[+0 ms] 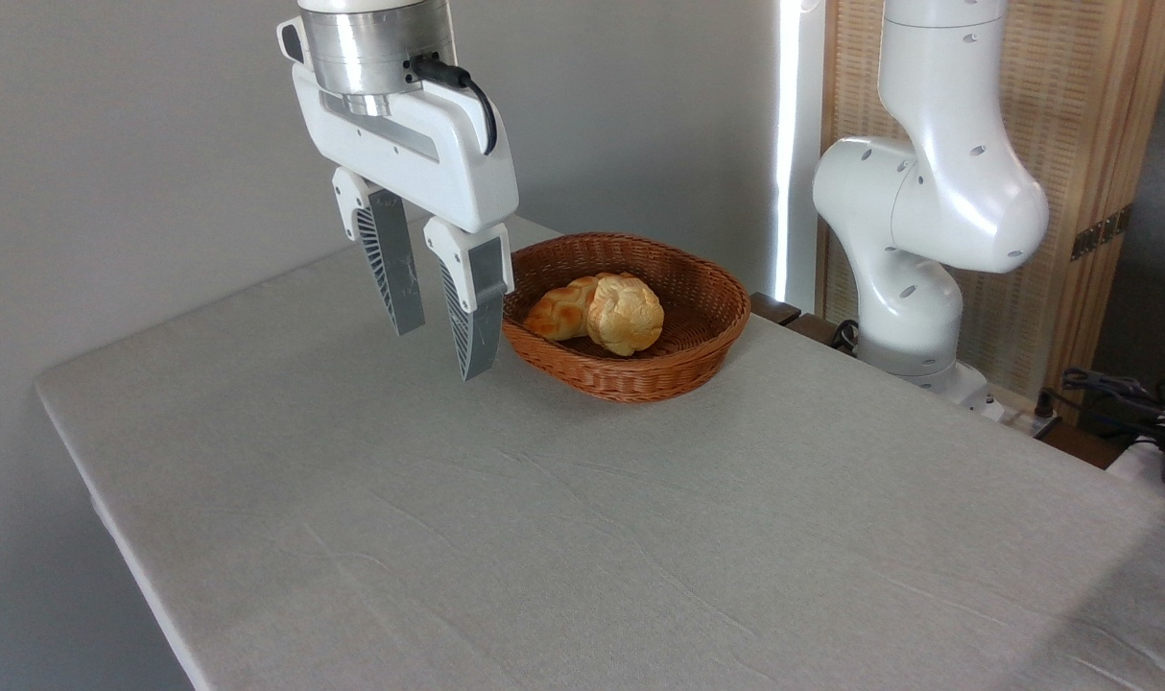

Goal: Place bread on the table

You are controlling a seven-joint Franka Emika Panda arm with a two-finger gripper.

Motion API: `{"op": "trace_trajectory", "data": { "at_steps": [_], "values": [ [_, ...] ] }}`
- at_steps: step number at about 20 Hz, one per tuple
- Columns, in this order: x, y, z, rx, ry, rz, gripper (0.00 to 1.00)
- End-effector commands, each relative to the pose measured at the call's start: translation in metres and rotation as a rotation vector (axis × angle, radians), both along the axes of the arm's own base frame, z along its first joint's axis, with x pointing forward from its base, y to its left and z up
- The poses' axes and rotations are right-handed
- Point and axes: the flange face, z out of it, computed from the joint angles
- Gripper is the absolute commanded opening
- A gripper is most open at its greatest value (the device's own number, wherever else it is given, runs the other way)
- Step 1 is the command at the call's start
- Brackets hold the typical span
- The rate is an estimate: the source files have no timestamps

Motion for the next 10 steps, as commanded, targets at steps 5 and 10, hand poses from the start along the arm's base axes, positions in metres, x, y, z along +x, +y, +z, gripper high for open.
{"op": "trace_trajectory", "data": {
  "at_steps": [5, 10],
  "values": [
    [0.011, -0.009, -0.015, -0.021, 0.045, -0.002, 1.0],
    [0.01, -0.015, -0.013, -0.018, 0.039, -0.016, 1.0]
  ]
}}
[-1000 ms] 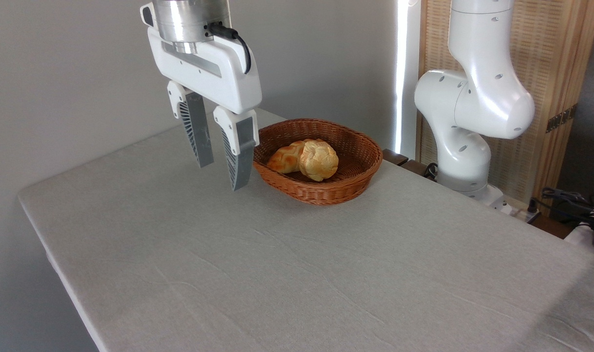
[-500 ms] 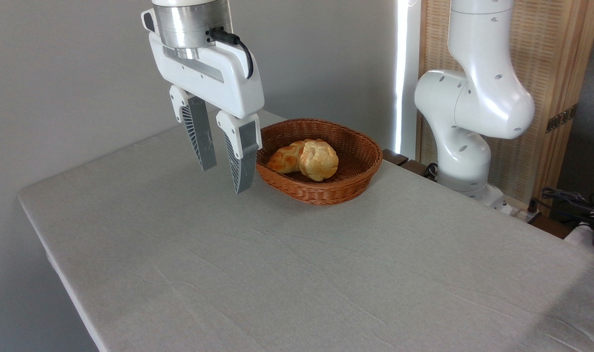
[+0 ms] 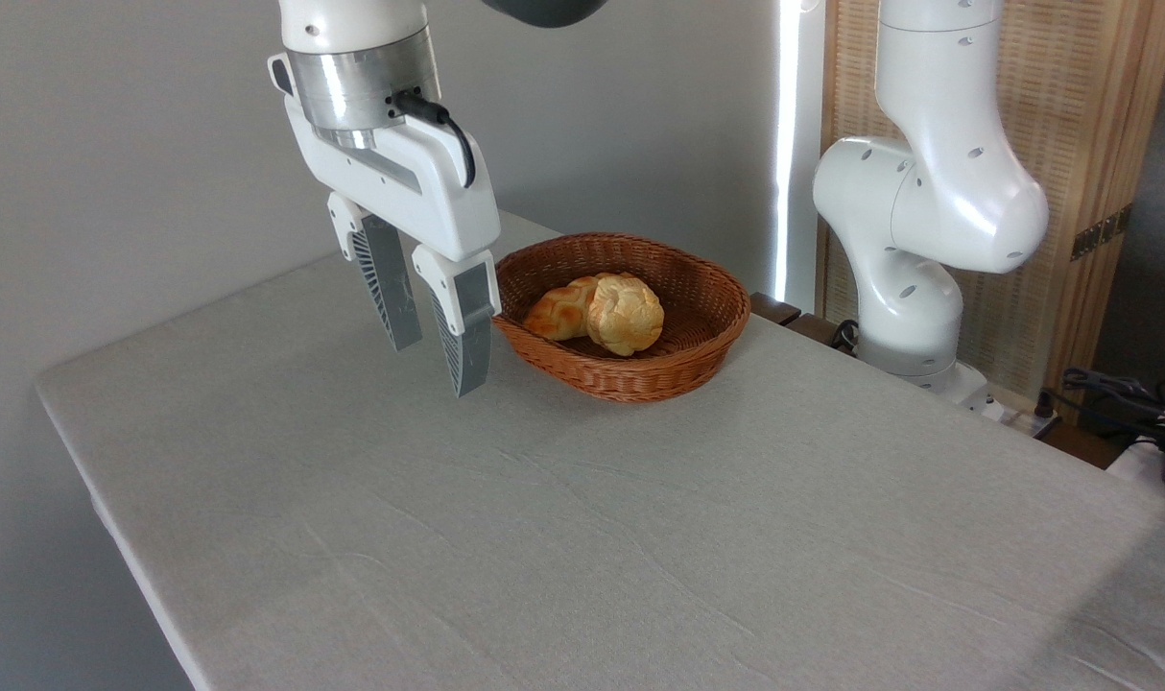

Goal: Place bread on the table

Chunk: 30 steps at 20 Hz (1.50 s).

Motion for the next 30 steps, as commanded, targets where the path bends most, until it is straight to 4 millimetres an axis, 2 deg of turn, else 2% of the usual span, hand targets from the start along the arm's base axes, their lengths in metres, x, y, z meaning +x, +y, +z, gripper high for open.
{"op": "trace_trajectory", "data": {
  "at_steps": [1, 3, 5, 13, 17, 20, 25, 27, 30],
  "values": [
    [0.001, -0.001, 0.008, -0.018, 0.001, 0.01, 1.0],
    [0.0, -0.002, 0.009, -0.023, -0.002, 0.002, 1.0],
    [-0.003, -0.014, 0.012, -0.022, -0.007, -0.017, 1.0],
    [-0.008, -0.014, 0.014, -0.02, -0.01, -0.022, 1.0],
    [-0.022, -0.025, 0.007, -0.016, -0.004, -0.043, 1.0],
    [-0.043, -0.028, 0.005, -0.007, -0.011, -0.056, 1.0],
    [-0.072, -0.047, 0.004, -0.004, -0.023, -0.097, 1.0],
    [-0.094, -0.059, -0.006, -0.002, -0.017, -0.126, 1.0],
    [-0.134, -0.082, -0.006, -0.041, -0.017, -0.17, 1.0]
  ]
}}
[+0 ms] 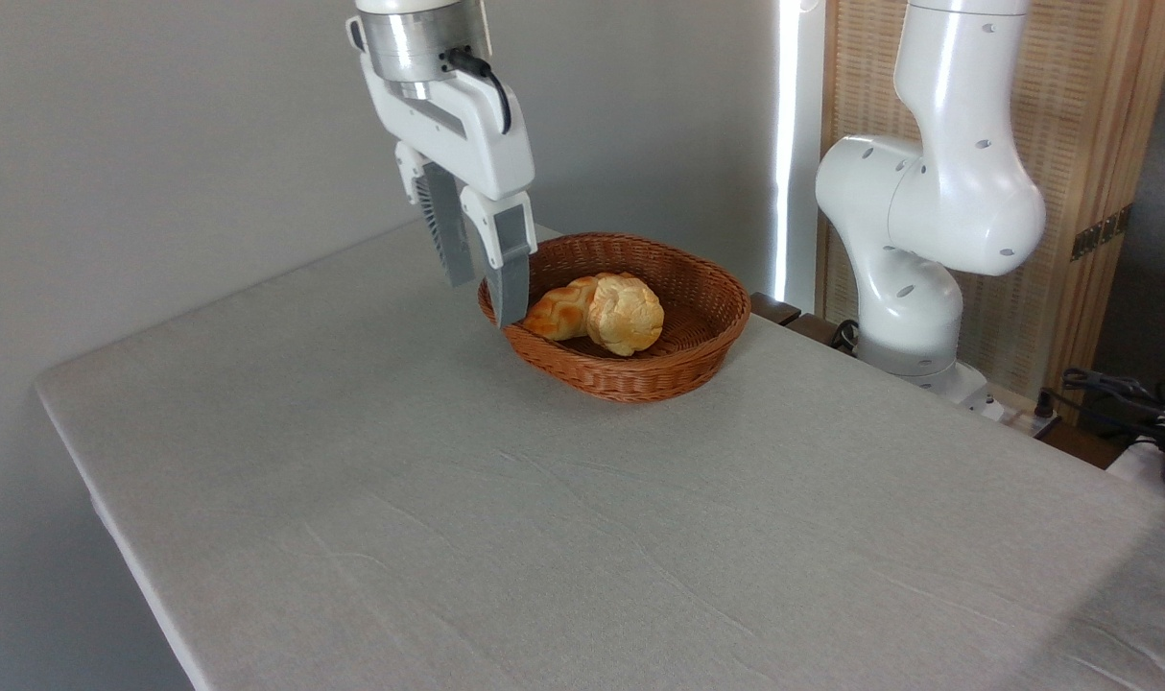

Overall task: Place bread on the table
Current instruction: 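Move the open gripper over the basket and lower it toward the round bun, then close the gripper on the round bun inside the basket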

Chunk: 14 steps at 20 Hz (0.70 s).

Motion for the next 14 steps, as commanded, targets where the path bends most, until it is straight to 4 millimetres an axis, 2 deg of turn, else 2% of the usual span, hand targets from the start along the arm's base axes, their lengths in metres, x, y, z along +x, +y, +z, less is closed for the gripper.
{"op": "trace_trajectory", "data": {
  "at_steps": [1, 3, 7, 10, 12, 14],
  "values": [
    [-0.056, -0.021, 0.002, -0.062, -0.023, -0.052, 1.0],
    [-0.081, -0.037, -0.006, -0.099, 0.006, -0.085, 1.0],
    [-0.116, -0.065, -0.051, -0.064, 0.127, -0.167, 1.0],
    [-0.141, -0.086, -0.076, -0.043, 0.18, -0.246, 1.0],
    [-0.153, -0.084, -0.097, -0.032, 0.213, -0.264, 1.0],
    [-0.155, -0.081, -0.109, 0.001, 0.217, -0.272, 1.0]
  ]
}}
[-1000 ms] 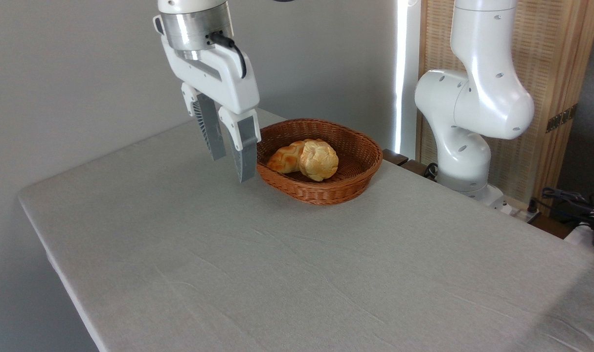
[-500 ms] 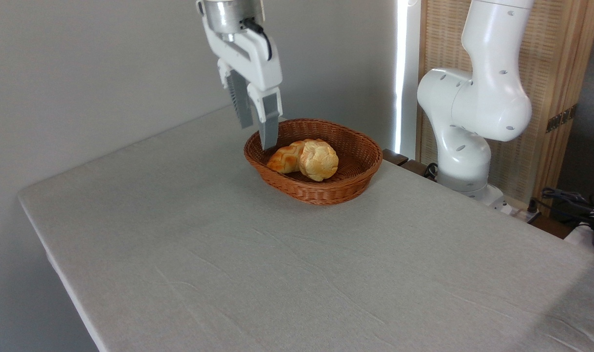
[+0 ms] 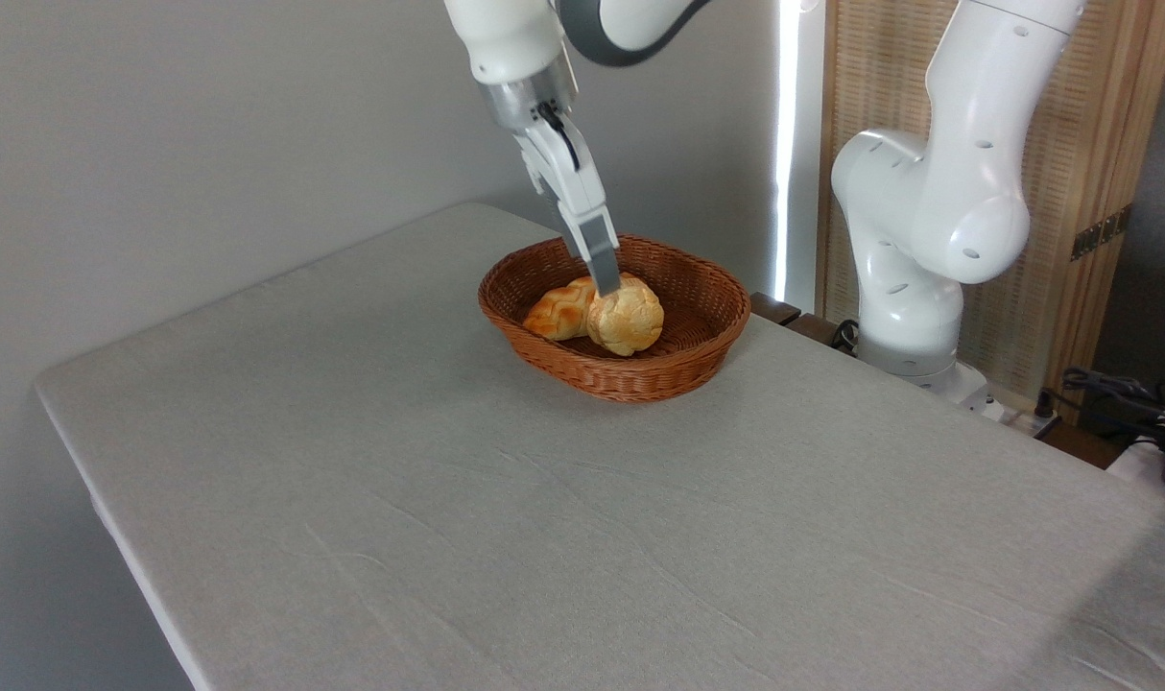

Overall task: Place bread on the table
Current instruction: 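Close the gripper on the round bun inside the basket, then lift the bun out of the basket and carry it beside the basket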

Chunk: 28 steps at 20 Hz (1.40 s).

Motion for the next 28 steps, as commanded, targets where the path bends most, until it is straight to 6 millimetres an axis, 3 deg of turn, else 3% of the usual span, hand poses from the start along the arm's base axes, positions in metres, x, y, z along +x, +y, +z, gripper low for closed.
{"op": "trace_trajectory", "data": {
  "at_steps": [1, 3, 6, 7, 8, 9, 10, 24, 26, 28],
  "values": [
    [-0.011, 0.014, -0.021, 0.031, 0.001, -0.027, 1.0],
    [-0.011, 0.017, -0.04, 0.04, -0.015, -0.023, 1.0],
    [-0.008, 0.018, -0.052, 0.031, -0.041, -0.014, 0.98],
    [-0.008, 0.018, -0.052, 0.028, -0.046, -0.012, 0.75],
    [-0.006, 0.019, -0.051, 0.024, -0.051, -0.009, 0.41],
    [-0.005, 0.021, -0.052, 0.021, -0.05, -0.005, 0.26],
    [-0.004, 0.022, -0.052, 0.019, -0.048, -0.005, 0.18],
    [-0.008, 0.027, -0.053, 0.037, 0.009, -0.02, 0.14],
    [0.001, 0.033, -0.038, 0.021, 0.006, 0.001, 0.14],
    [0.01, 0.034, -0.005, 0.006, 0.033, 0.008, 0.15]
  ]
}}
